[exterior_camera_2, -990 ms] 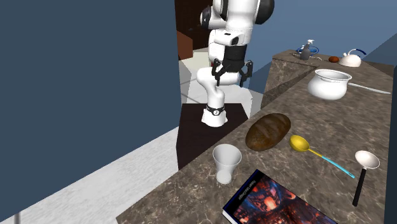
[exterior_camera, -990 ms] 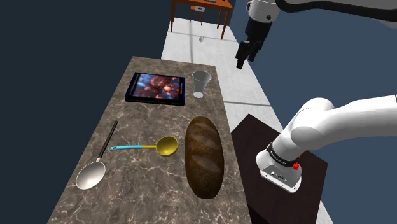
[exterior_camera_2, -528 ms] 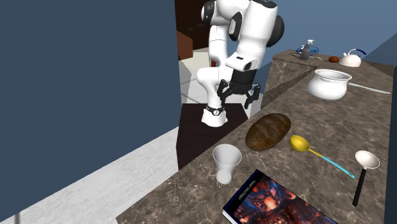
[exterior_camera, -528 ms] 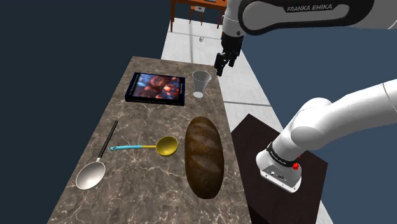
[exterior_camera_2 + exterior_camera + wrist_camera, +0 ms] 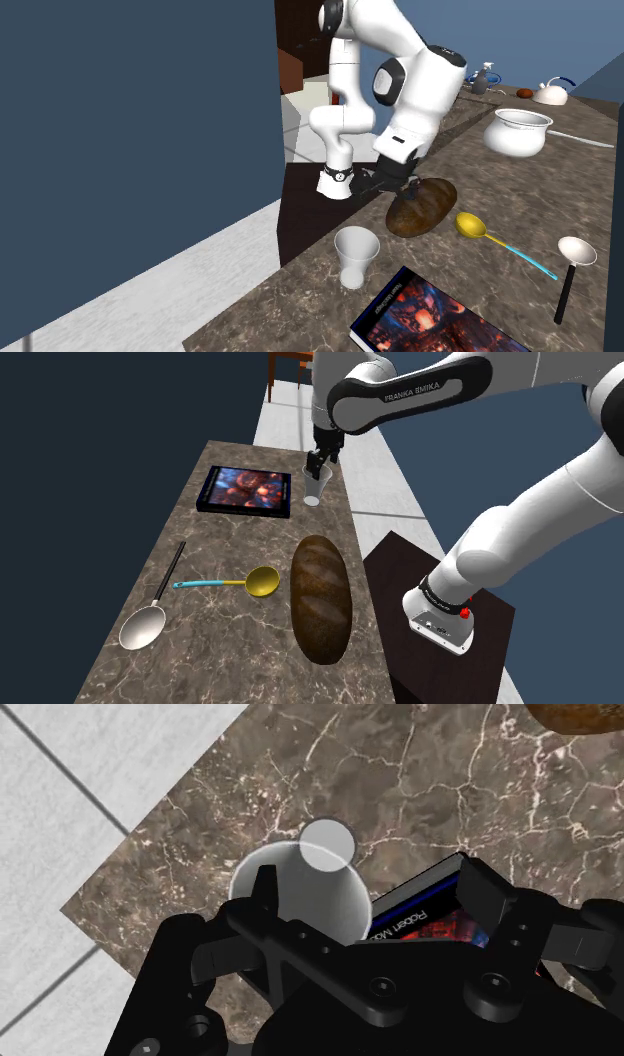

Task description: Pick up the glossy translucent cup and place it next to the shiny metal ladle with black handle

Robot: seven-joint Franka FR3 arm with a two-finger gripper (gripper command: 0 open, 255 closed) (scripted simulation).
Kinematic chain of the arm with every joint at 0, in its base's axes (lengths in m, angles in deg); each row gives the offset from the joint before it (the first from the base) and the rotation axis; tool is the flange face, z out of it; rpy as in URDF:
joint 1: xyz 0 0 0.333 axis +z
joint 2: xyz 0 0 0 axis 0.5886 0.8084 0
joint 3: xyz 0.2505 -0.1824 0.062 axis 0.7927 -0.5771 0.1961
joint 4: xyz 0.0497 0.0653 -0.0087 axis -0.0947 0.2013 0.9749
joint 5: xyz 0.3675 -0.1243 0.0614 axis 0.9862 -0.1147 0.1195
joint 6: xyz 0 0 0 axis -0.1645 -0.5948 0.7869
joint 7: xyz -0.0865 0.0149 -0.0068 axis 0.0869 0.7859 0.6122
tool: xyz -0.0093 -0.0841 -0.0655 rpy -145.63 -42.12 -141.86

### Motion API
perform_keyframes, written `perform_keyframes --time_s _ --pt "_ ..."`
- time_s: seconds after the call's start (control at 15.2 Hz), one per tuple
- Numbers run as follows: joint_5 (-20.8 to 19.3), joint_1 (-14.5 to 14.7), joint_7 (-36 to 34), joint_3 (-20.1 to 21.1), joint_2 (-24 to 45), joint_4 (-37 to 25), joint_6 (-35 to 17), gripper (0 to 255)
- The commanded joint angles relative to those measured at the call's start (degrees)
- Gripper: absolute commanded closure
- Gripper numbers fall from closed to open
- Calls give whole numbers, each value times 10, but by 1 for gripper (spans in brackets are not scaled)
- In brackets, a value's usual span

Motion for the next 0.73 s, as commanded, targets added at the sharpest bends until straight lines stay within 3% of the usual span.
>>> perform_keyframes --time_s 0.0,0.2,0.66 --pt "-26 -2 -16 8 46 -16 -27 0" --pt "-66 -3 -39 16 110 -49 -49 0" --pt "-84 -9 -50 9 135 -23 -100 0"
